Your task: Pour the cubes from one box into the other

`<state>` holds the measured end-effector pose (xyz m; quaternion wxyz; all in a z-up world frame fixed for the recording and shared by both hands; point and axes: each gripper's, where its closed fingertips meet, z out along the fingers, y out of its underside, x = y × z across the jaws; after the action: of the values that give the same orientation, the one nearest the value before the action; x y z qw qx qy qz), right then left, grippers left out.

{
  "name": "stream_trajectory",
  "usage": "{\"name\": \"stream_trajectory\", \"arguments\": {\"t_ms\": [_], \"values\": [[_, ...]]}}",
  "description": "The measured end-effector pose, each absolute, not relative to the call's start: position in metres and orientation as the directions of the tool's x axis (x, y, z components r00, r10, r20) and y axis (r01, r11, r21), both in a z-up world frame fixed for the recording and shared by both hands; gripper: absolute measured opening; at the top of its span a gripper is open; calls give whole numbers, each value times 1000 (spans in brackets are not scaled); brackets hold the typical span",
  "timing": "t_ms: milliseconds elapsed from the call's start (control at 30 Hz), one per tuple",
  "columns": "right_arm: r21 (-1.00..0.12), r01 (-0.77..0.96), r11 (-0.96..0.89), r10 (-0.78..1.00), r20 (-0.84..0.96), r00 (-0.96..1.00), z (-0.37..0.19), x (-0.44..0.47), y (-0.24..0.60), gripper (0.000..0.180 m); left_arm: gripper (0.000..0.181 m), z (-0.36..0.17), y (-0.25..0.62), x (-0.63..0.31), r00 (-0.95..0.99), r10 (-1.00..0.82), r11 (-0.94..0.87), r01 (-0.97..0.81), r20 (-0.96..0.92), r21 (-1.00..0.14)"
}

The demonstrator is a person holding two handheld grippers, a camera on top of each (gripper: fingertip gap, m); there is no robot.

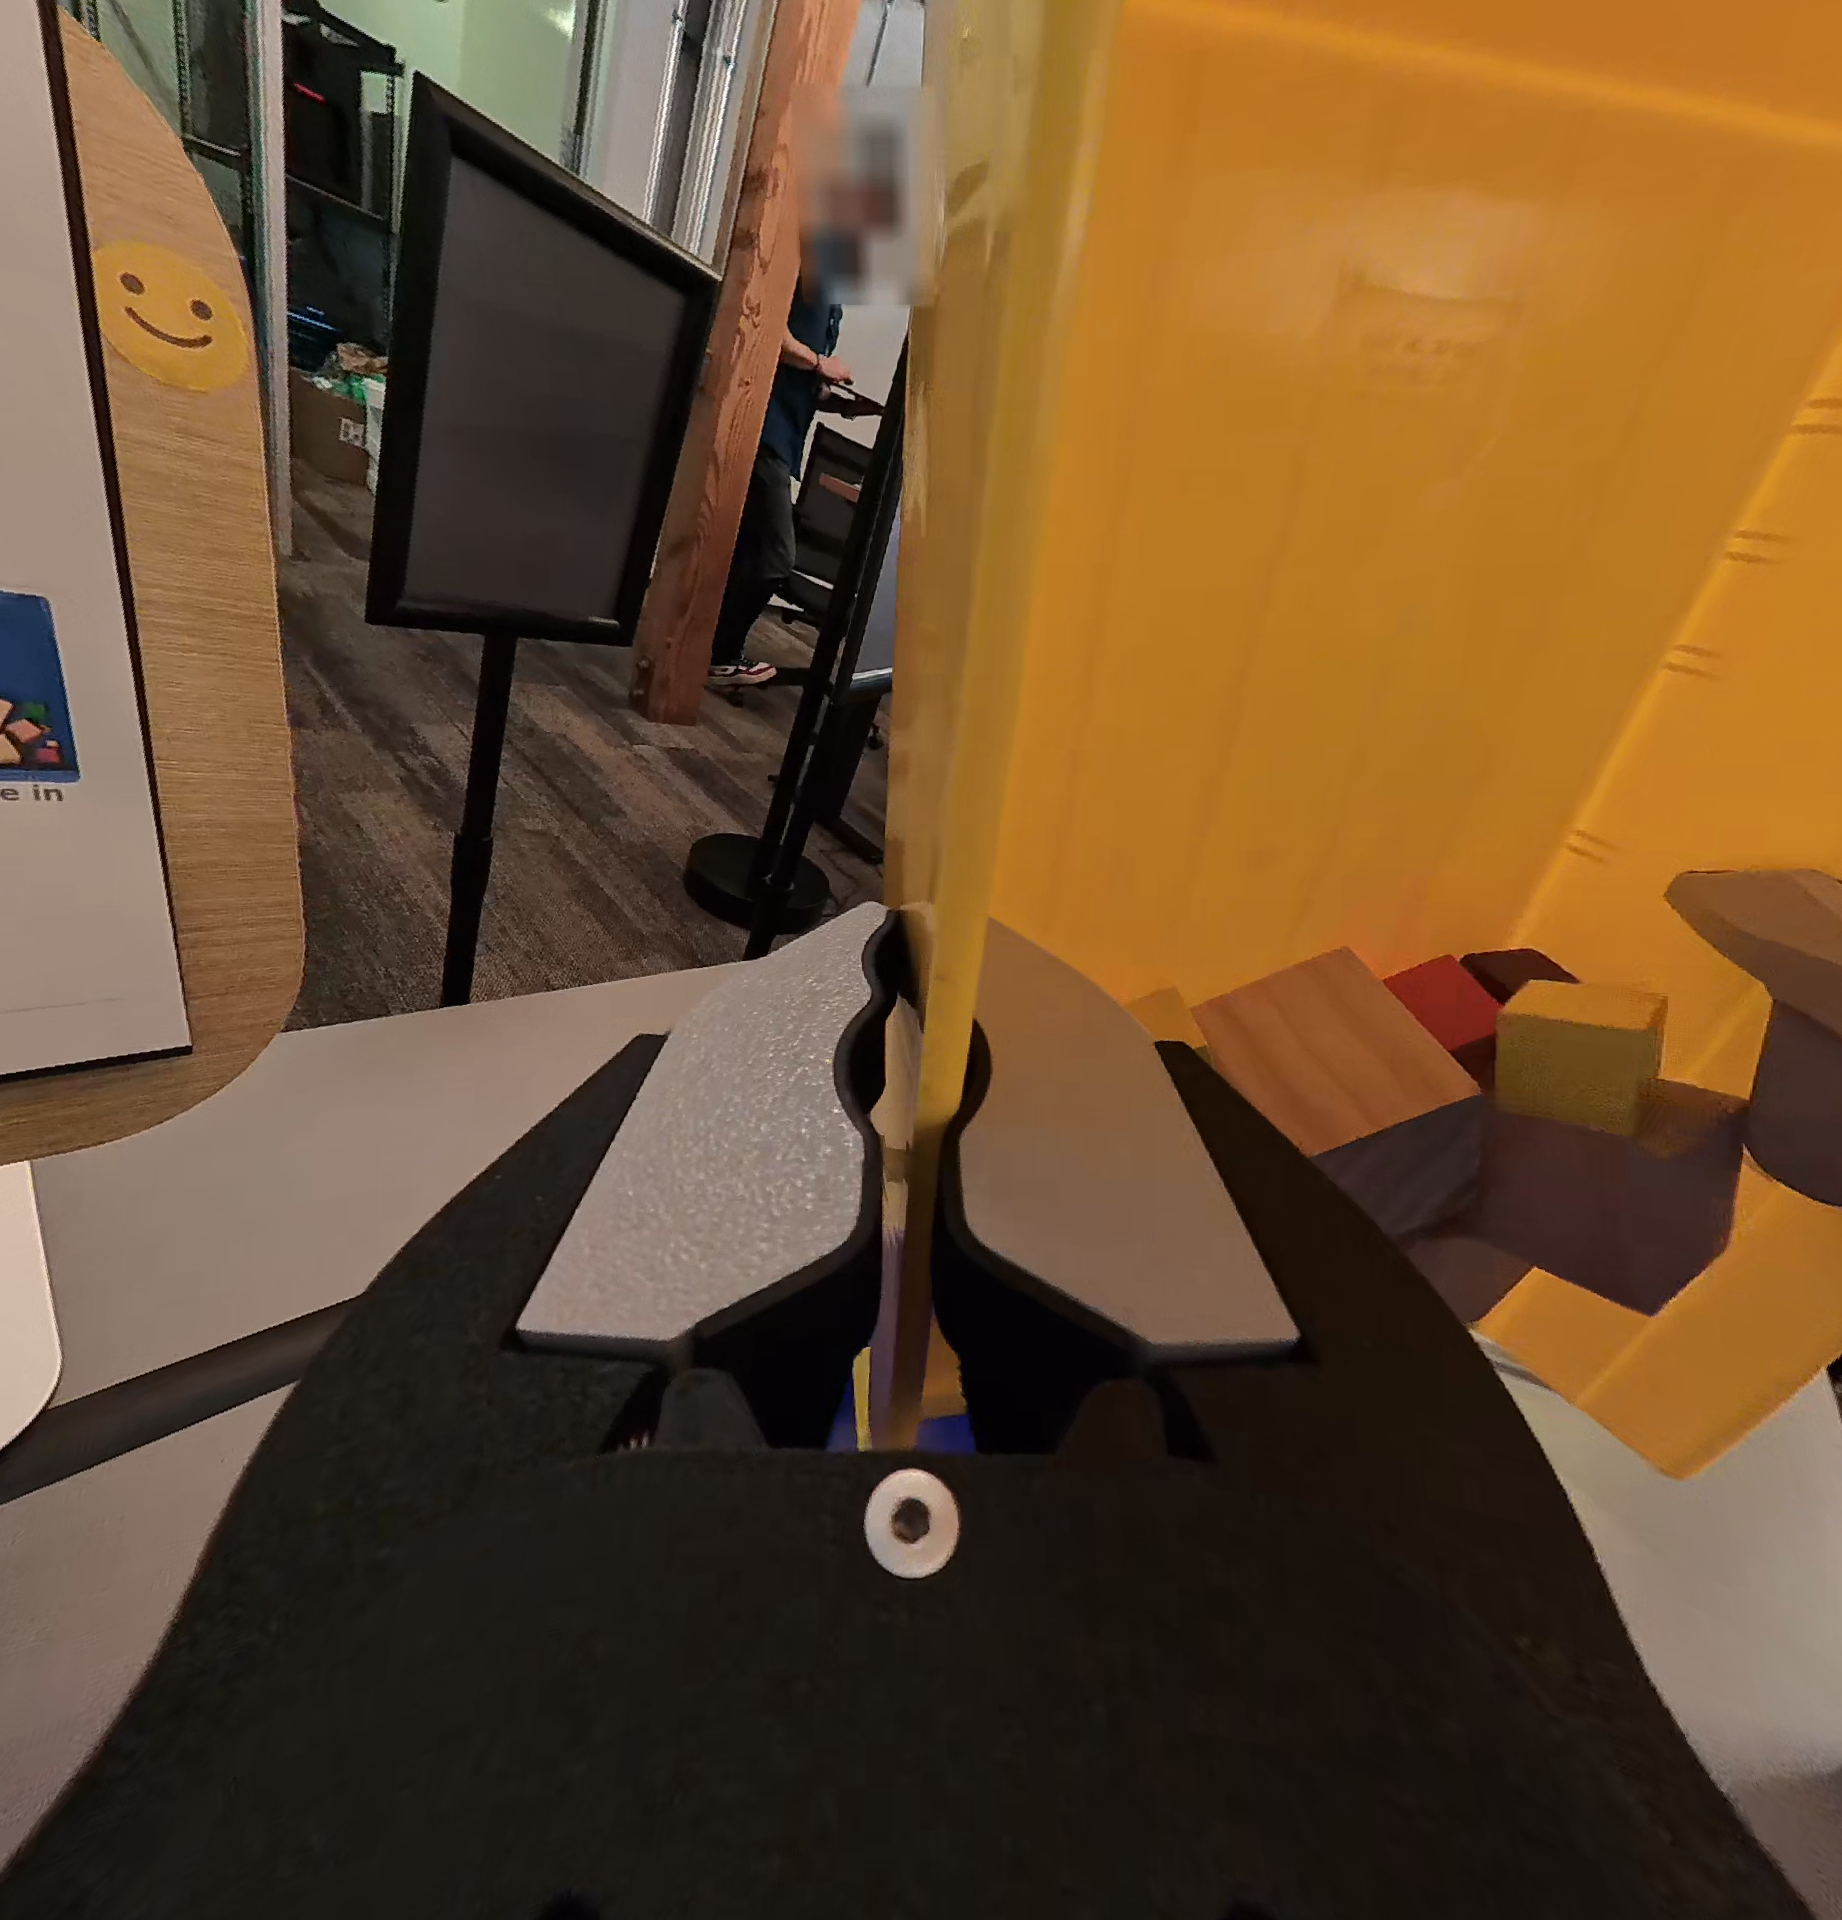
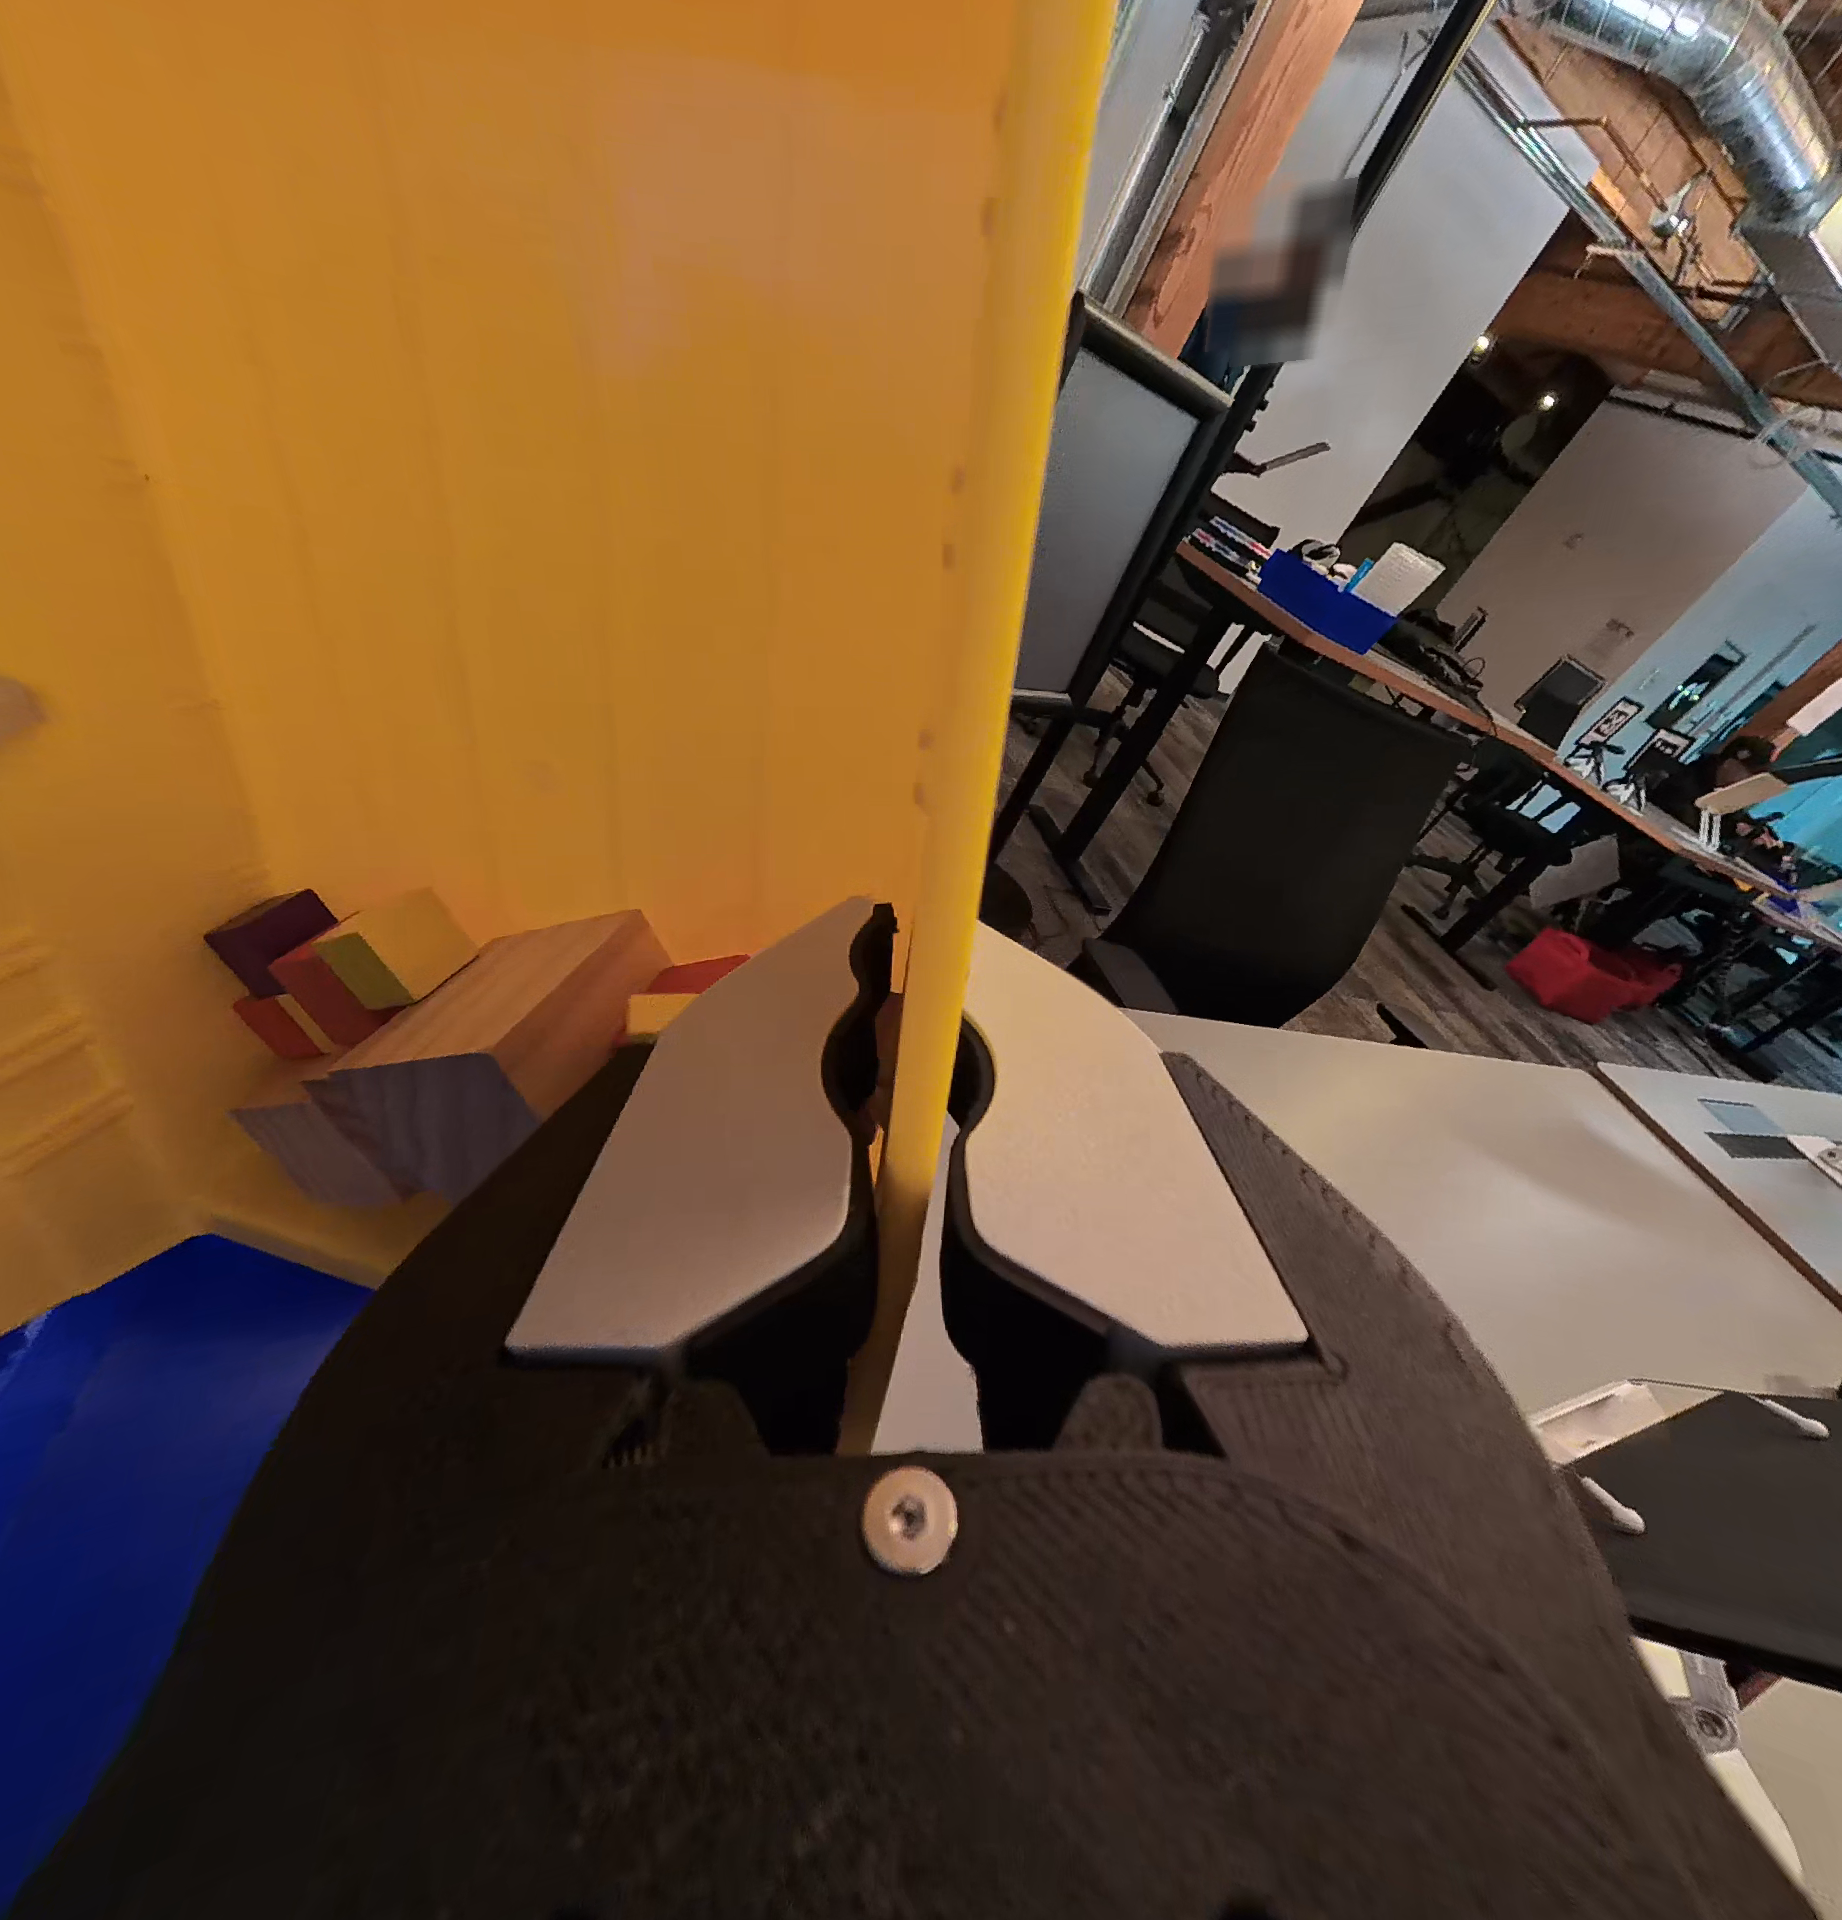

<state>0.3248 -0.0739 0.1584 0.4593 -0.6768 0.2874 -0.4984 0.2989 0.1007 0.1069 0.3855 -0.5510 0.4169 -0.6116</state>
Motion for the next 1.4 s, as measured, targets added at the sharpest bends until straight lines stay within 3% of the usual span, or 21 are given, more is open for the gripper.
{"name": "stream_trajectory", "arguments": {"t_ms": [367,567,900,1400], "values": [[-934,8,-356,-872,336,357,142,329,-80,6,3,106,98,302,-77,-946,-312,-35,314,-949],[-907,134,-398,-860,420,291,163,315,-80,7,3,116,97,300,-147,-923,-365,50,355,-929],[-855,153,-496,-824,519,229,163,307,-84,7,3,102,88,304,-209,-889,-427,52,409,-903],[-843,203,-498,-820,534,206,168,298,-82,9,4,109,92,299,-233,-878,-450,103,418,-887]]}}
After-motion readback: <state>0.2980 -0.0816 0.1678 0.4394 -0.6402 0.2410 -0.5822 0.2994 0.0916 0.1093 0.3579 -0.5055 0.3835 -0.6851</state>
